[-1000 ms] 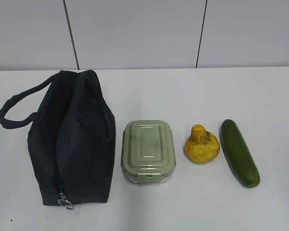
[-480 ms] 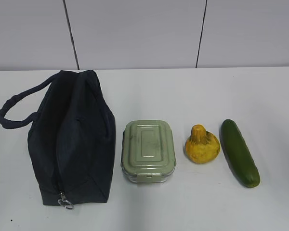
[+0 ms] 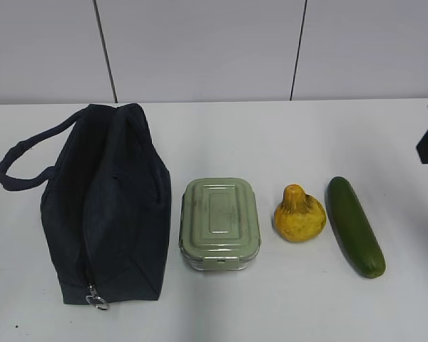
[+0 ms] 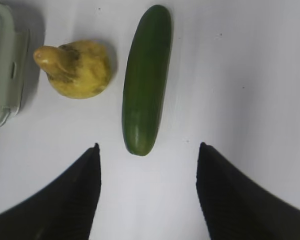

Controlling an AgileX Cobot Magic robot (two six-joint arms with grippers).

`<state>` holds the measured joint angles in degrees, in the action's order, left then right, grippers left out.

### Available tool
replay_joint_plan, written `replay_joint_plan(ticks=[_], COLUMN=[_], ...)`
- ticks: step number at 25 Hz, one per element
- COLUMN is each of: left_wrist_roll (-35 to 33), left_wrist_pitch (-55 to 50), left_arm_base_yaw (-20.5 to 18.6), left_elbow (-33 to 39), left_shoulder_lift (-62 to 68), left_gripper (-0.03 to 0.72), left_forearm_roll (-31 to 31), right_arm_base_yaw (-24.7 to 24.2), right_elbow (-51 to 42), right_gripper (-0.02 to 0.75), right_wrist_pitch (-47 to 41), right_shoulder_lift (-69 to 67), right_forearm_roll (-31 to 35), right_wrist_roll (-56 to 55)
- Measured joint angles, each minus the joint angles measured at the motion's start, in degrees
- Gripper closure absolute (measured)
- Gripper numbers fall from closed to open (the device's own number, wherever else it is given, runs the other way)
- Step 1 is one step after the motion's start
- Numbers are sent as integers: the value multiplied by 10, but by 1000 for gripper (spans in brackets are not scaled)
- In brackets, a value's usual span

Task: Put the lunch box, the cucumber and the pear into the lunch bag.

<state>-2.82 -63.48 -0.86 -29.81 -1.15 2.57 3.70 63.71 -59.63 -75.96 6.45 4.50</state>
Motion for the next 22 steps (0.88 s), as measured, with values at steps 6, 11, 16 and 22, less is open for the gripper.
replay_joint_plan(ticks=[6, 11, 16, 22], left_wrist_roll=[0, 0, 0, 0], left_wrist_pitch=[0, 0, 0, 0], left_arm_base_yaw=[0, 0, 0, 0], left_elbow=[0, 0, 0, 0], left_shoulder_lift=[0, 0, 0, 0], left_gripper=[450, 450, 450, 450], left_forearm_roll=[0, 0, 0, 0], right_arm_base_yaw=[0, 0, 0, 0], right_elbow=[87, 154, 207, 236], right_gripper=[267, 267, 265, 191], right_wrist_pitch=[-12, -16, -23, -27], right_shoulder_lift=[-155, -267, -349, -414], right_forearm_roll=[12, 18, 35, 37], right_wrist_roll=[21, 22, 22, 24])
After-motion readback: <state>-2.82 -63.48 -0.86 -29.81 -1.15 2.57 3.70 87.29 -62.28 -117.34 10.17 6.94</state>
